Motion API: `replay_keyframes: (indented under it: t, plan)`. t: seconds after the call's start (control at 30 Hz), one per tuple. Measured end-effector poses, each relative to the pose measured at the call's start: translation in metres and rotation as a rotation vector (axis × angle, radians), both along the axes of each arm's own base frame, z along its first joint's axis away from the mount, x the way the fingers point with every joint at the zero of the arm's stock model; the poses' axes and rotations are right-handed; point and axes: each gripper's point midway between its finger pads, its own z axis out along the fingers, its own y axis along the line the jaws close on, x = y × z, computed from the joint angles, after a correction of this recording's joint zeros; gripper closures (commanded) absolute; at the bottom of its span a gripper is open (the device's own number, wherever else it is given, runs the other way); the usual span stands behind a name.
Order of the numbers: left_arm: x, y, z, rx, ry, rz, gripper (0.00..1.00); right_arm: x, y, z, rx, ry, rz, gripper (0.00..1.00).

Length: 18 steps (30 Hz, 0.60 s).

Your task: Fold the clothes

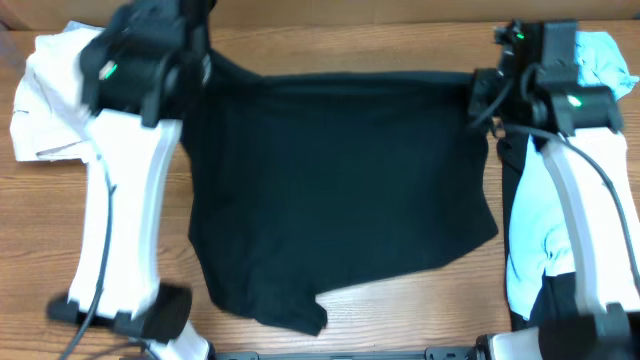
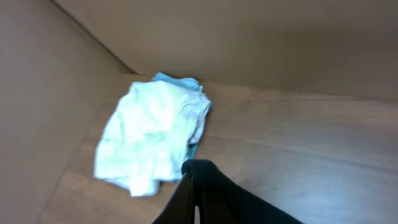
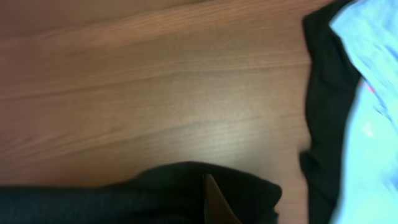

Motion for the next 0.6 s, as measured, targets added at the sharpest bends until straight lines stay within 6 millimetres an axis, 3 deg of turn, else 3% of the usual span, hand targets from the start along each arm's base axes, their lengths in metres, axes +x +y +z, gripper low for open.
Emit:
replay_keyframes:
  t: [0.1,0.23,0.3,0.4,0.6]
  plan:
    - [0.053,0.003,-0.058,0.024,0.074,0.029,0.96,0.040,0.001,-0.046,-0.008,0.022,0.000,0.93]
    - [0.093,0.002,-0.117,0.040,0.137,0.041,0.96,0.070,0.002,-0.102,-0.022,0.065,0.007,0.85]
    - [0.102,0.000,-0.140,0.044,0.174,0.039,0.96,0.075,0.001,-0.111,-0.035,0.066,0.009,0.85]
    - [0.103,-0.005,-0.159,0.026,0.226,0.015,0.96,0.075,-0.005,-0.111,-0.042,0.068,-0.001,0.85]
    - [0.069,-0.023,-0.192,-0.113,0.403,-0.012,0.96,0.045,-0.029,-0.128,-0.008,0.213,-0.022,0.84]
